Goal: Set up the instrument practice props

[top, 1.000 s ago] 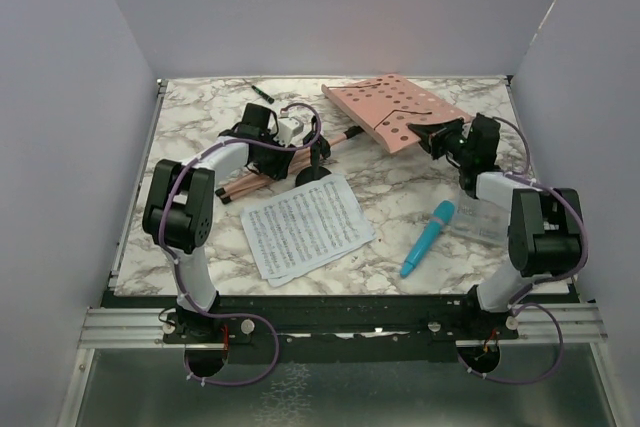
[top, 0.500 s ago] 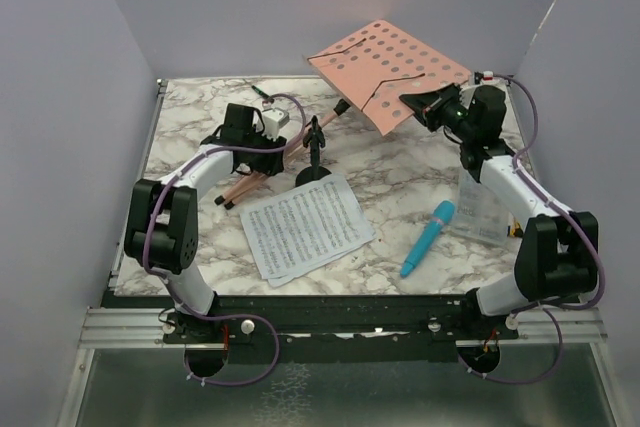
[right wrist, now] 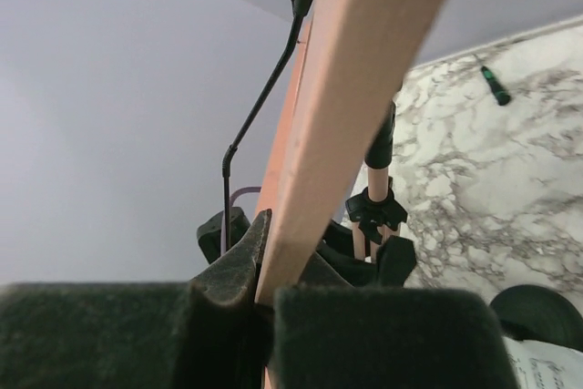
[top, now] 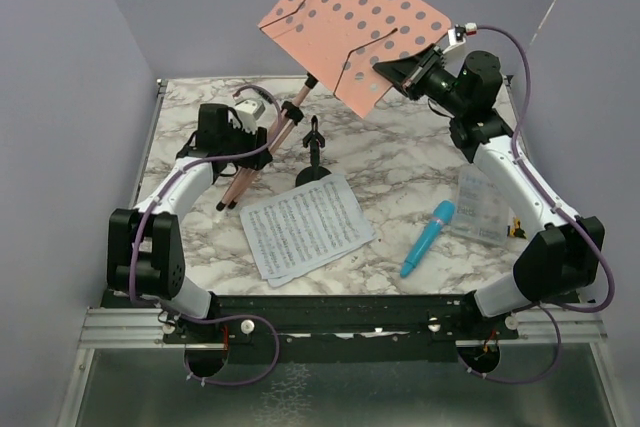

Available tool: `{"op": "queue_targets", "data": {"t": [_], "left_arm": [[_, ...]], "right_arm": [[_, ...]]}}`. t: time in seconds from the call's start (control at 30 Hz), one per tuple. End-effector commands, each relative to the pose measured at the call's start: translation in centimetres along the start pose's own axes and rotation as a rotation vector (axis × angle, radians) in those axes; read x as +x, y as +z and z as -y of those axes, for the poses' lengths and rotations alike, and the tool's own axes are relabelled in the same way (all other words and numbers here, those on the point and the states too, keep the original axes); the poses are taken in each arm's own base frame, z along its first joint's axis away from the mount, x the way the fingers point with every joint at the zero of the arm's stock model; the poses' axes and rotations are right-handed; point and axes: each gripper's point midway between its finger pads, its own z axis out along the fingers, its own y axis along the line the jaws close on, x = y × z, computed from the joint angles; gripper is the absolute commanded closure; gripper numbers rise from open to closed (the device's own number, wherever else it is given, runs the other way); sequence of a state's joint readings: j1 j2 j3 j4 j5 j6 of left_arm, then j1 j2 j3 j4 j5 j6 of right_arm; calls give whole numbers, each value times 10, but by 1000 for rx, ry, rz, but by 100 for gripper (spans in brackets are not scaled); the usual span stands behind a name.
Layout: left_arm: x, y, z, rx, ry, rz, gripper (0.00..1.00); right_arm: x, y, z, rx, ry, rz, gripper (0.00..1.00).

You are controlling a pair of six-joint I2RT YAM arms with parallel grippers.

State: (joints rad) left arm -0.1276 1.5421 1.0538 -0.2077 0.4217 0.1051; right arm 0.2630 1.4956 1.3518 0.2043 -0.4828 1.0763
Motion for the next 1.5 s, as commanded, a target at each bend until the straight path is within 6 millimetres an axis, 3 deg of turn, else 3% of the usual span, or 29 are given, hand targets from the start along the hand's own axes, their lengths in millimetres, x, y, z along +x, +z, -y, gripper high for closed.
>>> {"op": "queue_targets", "data": {"t": [0.0,0.17,0.3,0.63,1.07,1.47], "left_arm": [[-39,-11,1,-3,-43,176,100],[-69,-35,10,2,-19,355,100],[-87,-54,19,15,-2,509,100],[-119,-85,30,23,63,735,100],[-147,-76,34,118,19,861,100],[-165,-54,44,220,4,894,100]], "right_arm": [[12,-45,-161,-478,-216,-79,99],[23,-65,-198,-569,-275,-92,99],[32,-80,-215,-618,-314,-99,100],[61,-97,-219,-688,-358,-174,99],[85,-95,-215,-710,-449,-235,100],[73,-77,-193,-503,-615,-162,99]]}}
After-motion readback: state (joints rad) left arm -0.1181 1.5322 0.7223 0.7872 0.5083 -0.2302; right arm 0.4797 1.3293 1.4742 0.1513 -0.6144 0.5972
